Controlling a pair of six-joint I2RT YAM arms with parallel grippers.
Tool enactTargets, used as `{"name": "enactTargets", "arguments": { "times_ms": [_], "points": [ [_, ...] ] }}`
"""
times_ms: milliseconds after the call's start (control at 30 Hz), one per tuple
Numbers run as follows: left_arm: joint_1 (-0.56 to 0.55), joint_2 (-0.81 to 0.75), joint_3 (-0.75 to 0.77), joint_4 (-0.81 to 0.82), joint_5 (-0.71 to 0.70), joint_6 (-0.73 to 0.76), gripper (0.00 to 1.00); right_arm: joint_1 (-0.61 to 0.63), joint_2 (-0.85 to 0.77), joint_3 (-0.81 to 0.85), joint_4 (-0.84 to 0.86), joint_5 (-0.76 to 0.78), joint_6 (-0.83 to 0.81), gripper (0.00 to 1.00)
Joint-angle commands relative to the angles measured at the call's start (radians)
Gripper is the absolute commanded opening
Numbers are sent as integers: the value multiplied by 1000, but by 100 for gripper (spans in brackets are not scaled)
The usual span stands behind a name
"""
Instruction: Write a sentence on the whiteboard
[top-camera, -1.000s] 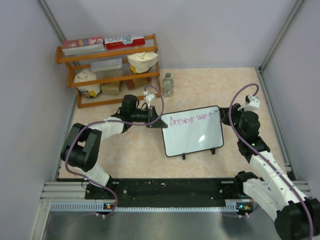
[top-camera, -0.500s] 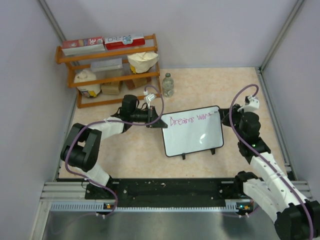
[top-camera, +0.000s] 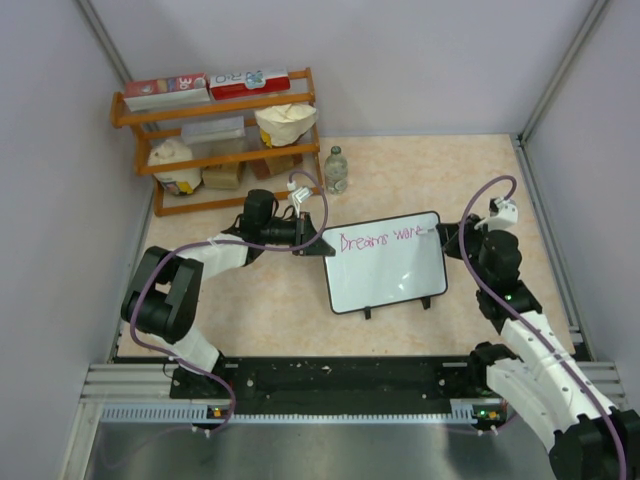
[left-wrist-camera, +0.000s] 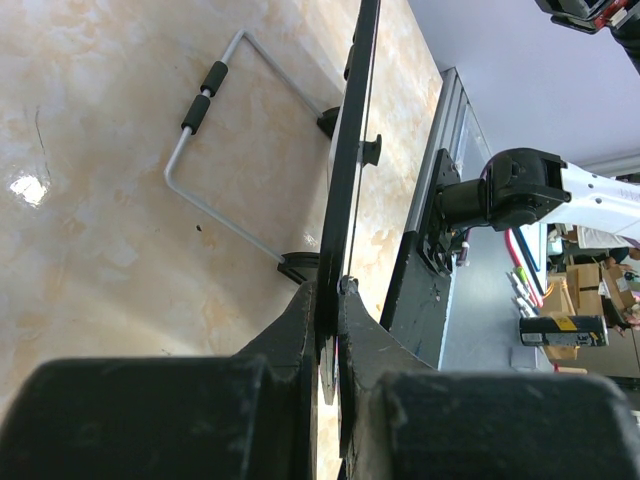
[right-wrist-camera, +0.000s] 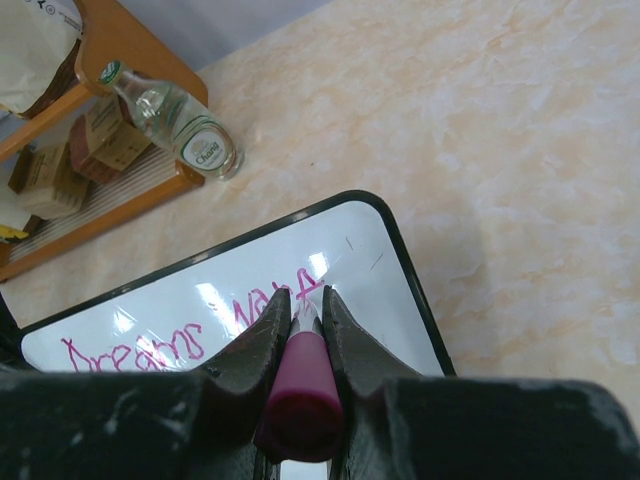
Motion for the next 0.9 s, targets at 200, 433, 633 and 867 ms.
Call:
{"name": "enactTargets", "arguments": {
  "times_ms": [200,433,633,867],
  "points": [
    [-2,-21,17,-8,-77,54,0,-7,-25,-18,-53,18,-31,0],
    [-2,-24,17,-8,-77,56,0,-7,-39,-9,-52,55,-40,0],
    [-2,-24,17,-8,-77,54,0,-8,-39,16,-52,76,-36,0],
    [-2,-26,17,-8,-77,56,0,-8,-59,52,-32,76,-4,0]
  ]
}}
